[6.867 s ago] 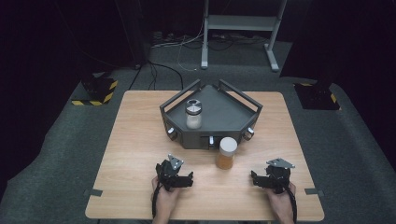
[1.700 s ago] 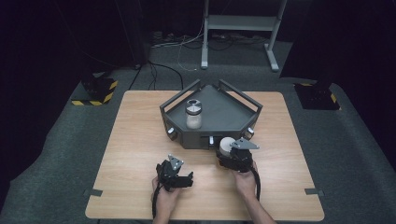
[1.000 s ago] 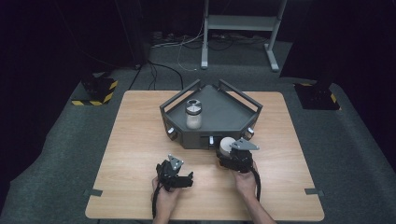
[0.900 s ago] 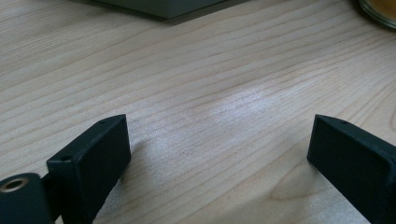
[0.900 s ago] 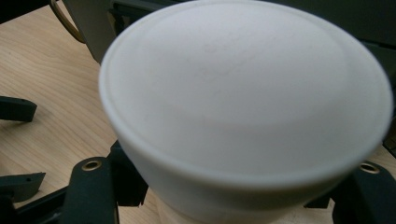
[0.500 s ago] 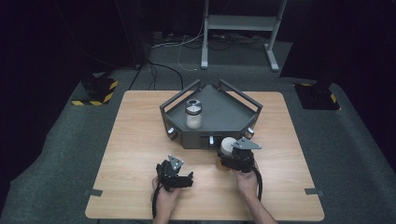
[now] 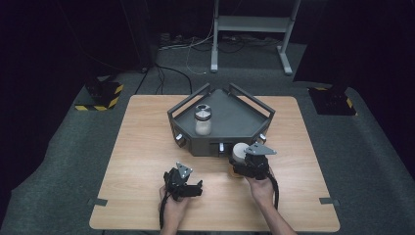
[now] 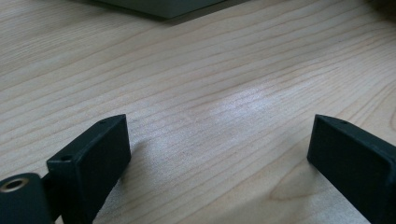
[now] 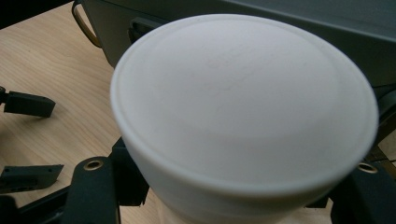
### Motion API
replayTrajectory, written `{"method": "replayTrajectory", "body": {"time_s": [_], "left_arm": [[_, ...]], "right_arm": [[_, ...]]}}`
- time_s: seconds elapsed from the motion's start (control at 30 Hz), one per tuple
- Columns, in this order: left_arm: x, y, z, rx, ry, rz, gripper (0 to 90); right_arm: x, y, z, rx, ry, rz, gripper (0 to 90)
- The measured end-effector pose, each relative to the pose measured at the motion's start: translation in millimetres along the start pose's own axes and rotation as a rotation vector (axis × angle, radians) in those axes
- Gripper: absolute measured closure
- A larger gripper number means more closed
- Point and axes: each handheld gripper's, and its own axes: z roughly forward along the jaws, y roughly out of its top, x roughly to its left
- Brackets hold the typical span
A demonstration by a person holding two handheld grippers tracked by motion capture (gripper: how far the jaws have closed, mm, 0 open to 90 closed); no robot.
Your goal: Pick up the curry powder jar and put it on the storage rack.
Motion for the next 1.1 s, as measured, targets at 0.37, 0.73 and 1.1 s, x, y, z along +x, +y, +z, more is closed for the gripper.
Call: {"method": "replayTrajectory", "body": {"time_s": [0.37, 0.73, 1.1], "left_arm": [[0.0, 0.0, 0.0, 0.000, 0.000, 0.000, 6.0], [0.0, 0.0, 0.0, 0.000, 0.000, 0.000, 6.0], [0.0, 0.0, 0.0, 0.000, 0.000, -0.001, 6.0]], "right_arm": [[-10.6, 10.9, -11.3, 0.016, 0.023, -0.009, 35.1], [-20.4, 20.9, -23.8, 0.017, 0.021, 0.018, 35.0], [-26.8, 36.2, -34.2, 0.014, 0.029, 0.007, 35.0]]}}
